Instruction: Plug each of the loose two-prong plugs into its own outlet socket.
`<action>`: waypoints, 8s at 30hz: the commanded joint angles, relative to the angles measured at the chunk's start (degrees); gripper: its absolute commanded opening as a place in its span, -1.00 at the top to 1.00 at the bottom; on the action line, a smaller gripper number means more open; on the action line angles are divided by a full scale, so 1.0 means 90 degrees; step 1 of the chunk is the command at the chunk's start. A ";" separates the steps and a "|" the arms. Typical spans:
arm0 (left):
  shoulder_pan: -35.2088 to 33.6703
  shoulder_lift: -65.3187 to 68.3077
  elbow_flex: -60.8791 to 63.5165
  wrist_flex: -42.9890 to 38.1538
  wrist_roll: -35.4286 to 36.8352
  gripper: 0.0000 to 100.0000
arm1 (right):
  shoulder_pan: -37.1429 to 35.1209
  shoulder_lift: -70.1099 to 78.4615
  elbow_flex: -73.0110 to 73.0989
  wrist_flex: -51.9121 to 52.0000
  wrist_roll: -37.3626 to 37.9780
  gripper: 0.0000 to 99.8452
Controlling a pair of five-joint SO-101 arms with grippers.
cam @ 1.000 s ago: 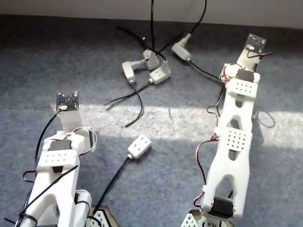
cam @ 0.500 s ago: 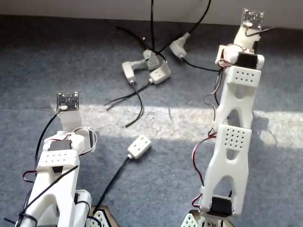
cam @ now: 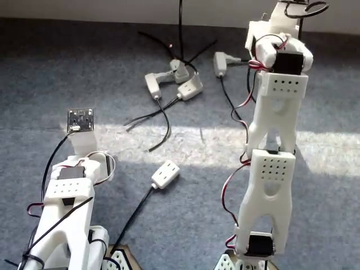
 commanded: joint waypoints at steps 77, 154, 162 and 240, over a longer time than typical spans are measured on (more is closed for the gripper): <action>-0.1372 0.4576 -0.4205 0.1055 0.3214 0.57 | -0.1695 -0.0523 0.0083 0.2466 -0.0850 0.54; -0.1333 0.6725 -0.6725 0.2882 0.2315 0.86 | -0.1646 -0.0523 0.0093 0.2476 -0.0850 0.54; -0.1070 0.6657 -0.7477 0.3311 0.1963 1.00 | -0.1646 -0.0523 0.0093 0.2476 -0.0840 0.54; 0.4791 -0.4420 0.0943 -0.3223 0.0879 0.98 | -0.2730 -0.7683 0.6520 0.2457 -0.1035 0.79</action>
